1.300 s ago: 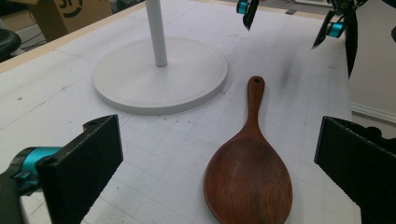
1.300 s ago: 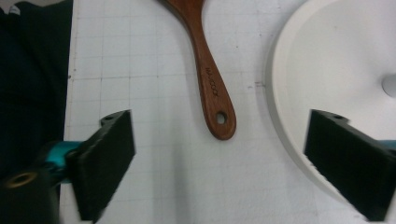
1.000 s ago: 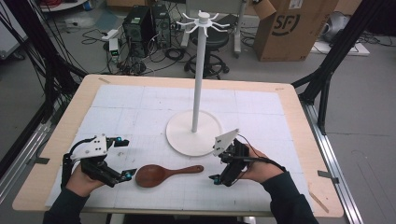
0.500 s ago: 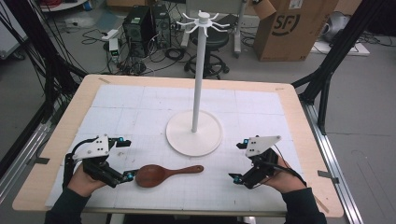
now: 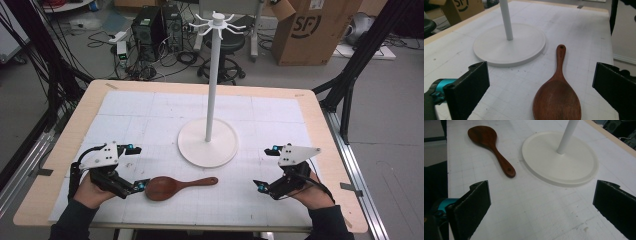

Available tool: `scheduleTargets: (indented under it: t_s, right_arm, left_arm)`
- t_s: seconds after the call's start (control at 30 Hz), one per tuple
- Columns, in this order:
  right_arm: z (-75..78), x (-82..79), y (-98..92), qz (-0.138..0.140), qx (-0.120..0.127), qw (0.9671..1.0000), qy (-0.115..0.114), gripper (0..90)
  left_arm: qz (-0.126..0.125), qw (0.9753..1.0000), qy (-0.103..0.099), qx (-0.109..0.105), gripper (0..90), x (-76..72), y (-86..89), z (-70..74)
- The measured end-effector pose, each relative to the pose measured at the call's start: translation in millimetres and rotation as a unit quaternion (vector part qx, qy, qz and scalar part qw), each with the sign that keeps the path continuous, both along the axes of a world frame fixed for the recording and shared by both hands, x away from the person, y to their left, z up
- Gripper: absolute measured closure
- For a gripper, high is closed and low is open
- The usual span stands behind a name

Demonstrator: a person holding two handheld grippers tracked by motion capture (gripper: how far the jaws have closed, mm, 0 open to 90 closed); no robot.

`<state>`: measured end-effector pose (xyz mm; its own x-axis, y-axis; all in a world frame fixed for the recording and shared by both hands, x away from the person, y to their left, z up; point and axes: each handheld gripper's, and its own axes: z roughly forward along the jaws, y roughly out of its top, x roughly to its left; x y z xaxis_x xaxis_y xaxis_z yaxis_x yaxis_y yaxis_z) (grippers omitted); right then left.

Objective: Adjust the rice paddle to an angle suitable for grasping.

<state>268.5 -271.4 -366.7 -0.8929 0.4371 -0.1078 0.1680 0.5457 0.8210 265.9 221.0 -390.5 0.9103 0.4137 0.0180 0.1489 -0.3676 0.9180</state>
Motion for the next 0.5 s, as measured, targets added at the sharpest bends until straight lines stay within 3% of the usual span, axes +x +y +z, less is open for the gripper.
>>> scheduleTargets:
  t_s: [0.3, 0.5]
  right_arm:
    - [-1.1, -0.3, -0.3, -0.004, 0.003, 1.0, -0.003, 0.5]
    - [-3.5, 0.3, 0.2, -0.005, 0.0, 1.0, -0.004, 0.5]
  left_arm:
    - [-0.009, 0.9998, 0.008, 0.018, 1.7, 1.5, -7.1, -4.2]
    - [-0.004, 0.9999, 0.01, 0.013, 1.7, 1.5, -5.3, -3.0]
